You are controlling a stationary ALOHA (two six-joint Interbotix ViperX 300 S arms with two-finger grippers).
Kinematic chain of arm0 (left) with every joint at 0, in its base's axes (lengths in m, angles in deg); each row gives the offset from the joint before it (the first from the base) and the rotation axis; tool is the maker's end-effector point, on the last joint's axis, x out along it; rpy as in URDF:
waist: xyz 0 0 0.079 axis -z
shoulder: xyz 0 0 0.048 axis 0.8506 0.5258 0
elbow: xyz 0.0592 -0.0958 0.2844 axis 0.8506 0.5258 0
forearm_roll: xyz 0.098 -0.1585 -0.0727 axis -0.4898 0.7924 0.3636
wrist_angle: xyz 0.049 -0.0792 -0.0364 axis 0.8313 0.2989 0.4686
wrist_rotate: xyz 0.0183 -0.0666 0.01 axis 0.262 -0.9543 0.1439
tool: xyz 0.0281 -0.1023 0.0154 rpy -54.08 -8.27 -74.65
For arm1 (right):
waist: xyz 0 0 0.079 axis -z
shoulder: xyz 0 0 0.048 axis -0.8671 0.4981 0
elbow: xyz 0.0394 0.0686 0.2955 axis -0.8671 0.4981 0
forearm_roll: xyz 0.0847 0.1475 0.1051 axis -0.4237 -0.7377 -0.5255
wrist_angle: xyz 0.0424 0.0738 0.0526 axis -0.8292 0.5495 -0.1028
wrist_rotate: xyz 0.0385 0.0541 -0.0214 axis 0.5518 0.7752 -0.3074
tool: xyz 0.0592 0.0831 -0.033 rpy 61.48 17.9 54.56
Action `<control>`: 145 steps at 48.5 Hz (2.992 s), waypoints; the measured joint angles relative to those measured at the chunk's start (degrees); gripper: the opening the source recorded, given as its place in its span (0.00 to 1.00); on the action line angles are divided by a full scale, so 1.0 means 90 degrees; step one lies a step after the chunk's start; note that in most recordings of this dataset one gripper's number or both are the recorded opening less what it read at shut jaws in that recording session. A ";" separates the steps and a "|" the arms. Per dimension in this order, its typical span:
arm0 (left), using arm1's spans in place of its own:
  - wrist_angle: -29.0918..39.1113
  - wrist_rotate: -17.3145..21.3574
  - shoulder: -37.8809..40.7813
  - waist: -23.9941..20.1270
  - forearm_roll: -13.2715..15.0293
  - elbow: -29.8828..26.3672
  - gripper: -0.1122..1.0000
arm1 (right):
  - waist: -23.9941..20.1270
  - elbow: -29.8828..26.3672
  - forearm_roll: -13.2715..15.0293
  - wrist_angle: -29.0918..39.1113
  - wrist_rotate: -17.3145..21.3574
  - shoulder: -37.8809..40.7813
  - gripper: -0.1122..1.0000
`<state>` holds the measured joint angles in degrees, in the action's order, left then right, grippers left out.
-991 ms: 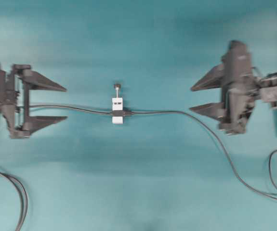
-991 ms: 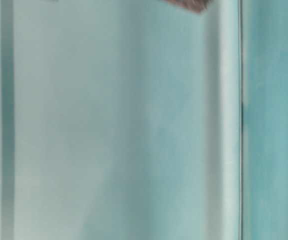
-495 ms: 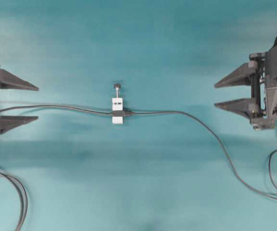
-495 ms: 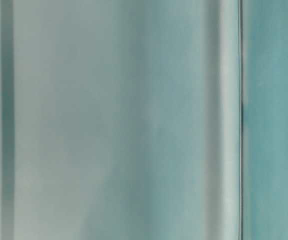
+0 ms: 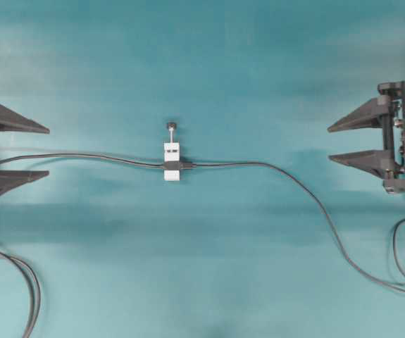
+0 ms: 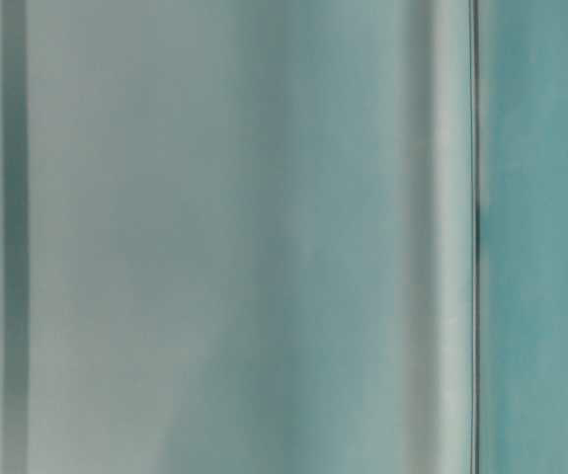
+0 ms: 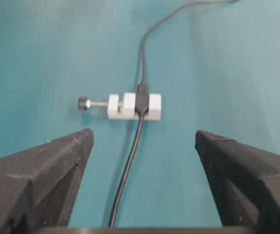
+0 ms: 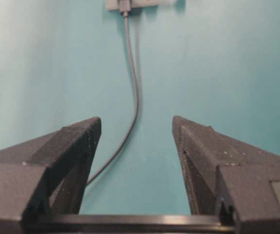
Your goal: Insert the USB cable into the female connector supported by the left arm.
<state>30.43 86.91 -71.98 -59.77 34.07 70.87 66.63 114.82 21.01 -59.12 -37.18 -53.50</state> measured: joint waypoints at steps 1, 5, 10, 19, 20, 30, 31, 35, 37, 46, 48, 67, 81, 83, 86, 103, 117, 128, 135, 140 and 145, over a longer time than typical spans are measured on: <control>0.0000 0.0000 0.0000 0.0000 0.0010 0.0020 0.94 | -0.0010 0.0049 0.0000 0.0000 0.0000 -0.0088 0.68; -0.0010 0.0010 0.0000 0.0000 0.0010 0.0137 0.94 | -0.0020 0.0195 0.0000 -0.0010 0.0010 -0.0361 0.68; -0.0117 0.0010 0.0000 0.0000 0.0010 0.0225 0.94 | -0.0020 0.0400 0.0000 -0.0010 0.0010 -0.0771 0.68; -0.0713 0.0010 0.0000 0.0000 -0.0010 0.0420 0.94 | -0.0029 0.0684 0.0000 -0.0010 0.0010 -0.1367 0.68; -0.0771 0.0020 0.0000 0.0000 -0.0010 0.0459 0.94 | -0.0029 0.0703 0.0000 -0.0010 0.0000 -0.1406 0.68; -0.1064 0.0010 -0.0010 0.0000 -0.0010 0.0684 0.94 | -0.0029 0.0762 0.0000 -0.0010 0.0010 -0.1533 0.68; -0.1064 0.0010 -0.0010 0.0000 -0.0020 0.0703 0.94 | -0.0029 0.0762 0.0000 -0.0010 0.0000 -0.1543 0.68; -0.1074 0.0010 0.0000 0.0000 -0.0020 0.0781 0.94 | -0.0029 0.0752 0.0000 0.0000 0.0010 -0.1543 0.68; -0.1074 0.0010 -0.0010 0.0000 -0.0020 0.0801 0.94 | -0.0029 0.0762 0.0000 0.0010 0.0010 -0.1543 0.68; -0.1035 0.0010 -0.0010 0.0000 -0.0020 0.0938 0.94 | -0.0029 0.0791 0.0000 0.0361 0.0010 -0.1543 0.68; -0.1016 0.0010 -0.0010 0.0000 -0.0020 0.0938 0.94 | -0.0029 0.0791 0.0000 0.0439 0.0000 -0.1543 0.68; -0.1006 0.0010 -0.0010 0.0000 -0.0020 0.0947 0.94 | -0.0029 0.0840 0.0000 0.0557 0.0000 -0.1543 0.68; -0.1006 0.0010 -0.0020 0.0000 -0.0010 0.0947 0.94 | -0.0029 0.0840 0.0000 0.0566 0.0010 -0.1543 0.68; -0.1006 0.0010 -0.0020 0.0000 -0.0010 0.0947 0.94 | -0.0029 0.0840 0.0000 0.0576 0.0000 -0.1543 0.68; -0.1006 0.0010 -0.0020 0.0000 -0.0020 0.0947 0.94 | -0.0029 0.0840 0.0000 0.0566 0.0000 -0.1553 0.68; -0.1006 0.0010 -0.0020 0.0000 -0.0020 0.0947 0.94 | -0.0029 0.0840 0.0000 0.0576 0.0010 -0.1553 0.68; -0.1006 0.0010 -0.0020 0.0000 -0.0020 0.0947 0.94 | -0.0029 0.0840 0.0000 0.0576 0.0000 -0.1553 0.68; -0.0996 0.0010 -0.0020 0.0000 -0.0020 0.0947 0.94 | -0.0029 0.0840 0.0000 0.0576 0.0000 -0.1553 0.68; -0.1006 0.0010 -0.0020 0.0000 -0.0020 0.0947 0.94 | -0.0029 0.0840 0.0000 0.0576 0.0010 -0.1553 0.68; -0.0996 0.0010 -0.0020 0.0000 -0.0010 0.0947 0.94 | -0.0029 0.0840 0.0000 0.0576 0.0000 -0.1553 0.68; -0.0996 0.0010 -0.0020 0.0000 -0.0020 0.0938 0.94 | -0.0029 0.0840 0.0000 0.0576 0.0000 -0.1553 0.68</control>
<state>21.46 87.00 -72.16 -59.77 33.89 79.31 66.37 122.38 21.01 -53.94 -37.18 -67.47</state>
